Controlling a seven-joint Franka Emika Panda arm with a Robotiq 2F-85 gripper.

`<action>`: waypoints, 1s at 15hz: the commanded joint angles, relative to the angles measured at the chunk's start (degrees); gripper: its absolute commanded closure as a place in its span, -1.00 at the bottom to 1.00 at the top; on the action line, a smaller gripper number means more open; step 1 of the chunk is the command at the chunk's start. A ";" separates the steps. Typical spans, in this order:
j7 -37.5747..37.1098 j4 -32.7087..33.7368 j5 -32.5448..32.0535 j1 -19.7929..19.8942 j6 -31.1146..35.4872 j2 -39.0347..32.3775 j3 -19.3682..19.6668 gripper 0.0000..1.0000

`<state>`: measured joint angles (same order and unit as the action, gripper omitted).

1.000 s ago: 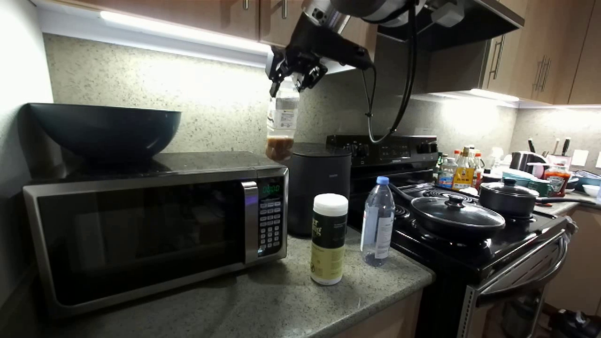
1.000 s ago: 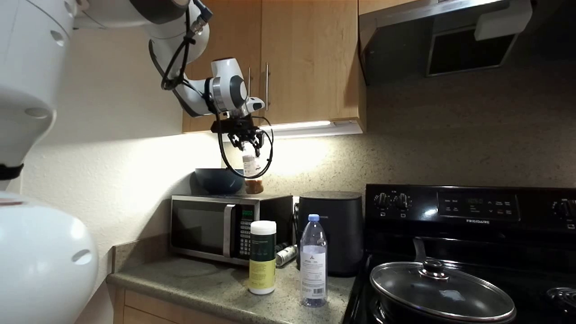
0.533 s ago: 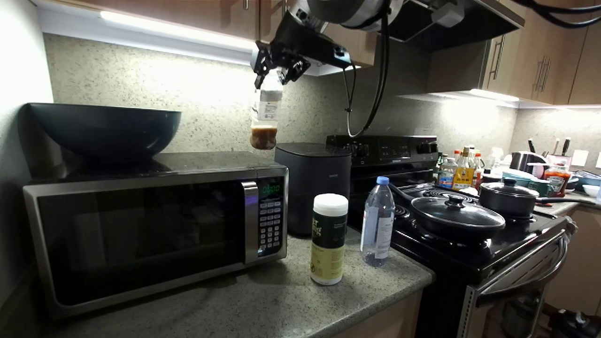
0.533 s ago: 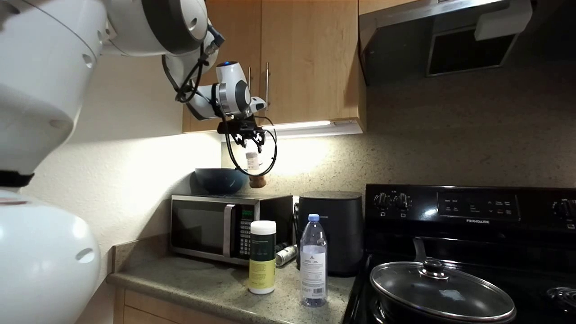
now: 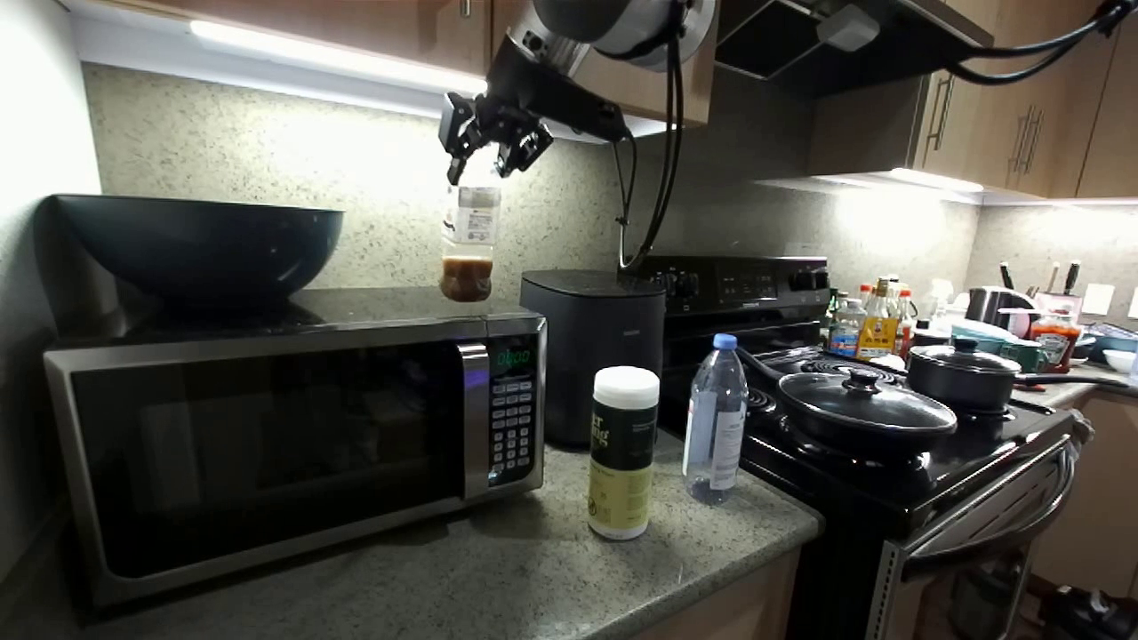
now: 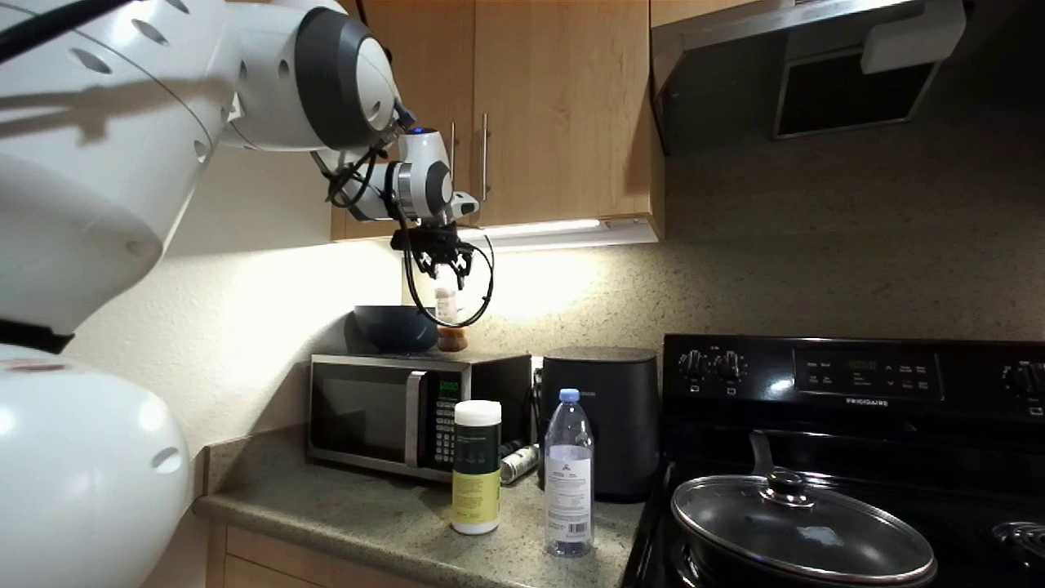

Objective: Put the bottle on top of the microwave

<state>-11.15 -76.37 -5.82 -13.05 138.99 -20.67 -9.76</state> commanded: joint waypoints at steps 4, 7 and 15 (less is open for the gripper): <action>1.68 6.85 1.16 0.14 -7.12 -3.02 -0.31 -0.63; 1.45 8.08 1.35 0.25 -8.35 -3.46 -0.35 -0.88; 0.45 9.07 1.34 0.26 -9.49 -3.11 -0.21 -1.00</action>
<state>-11.14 -68.09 -5.11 -13.00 132.24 -23.98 -9.69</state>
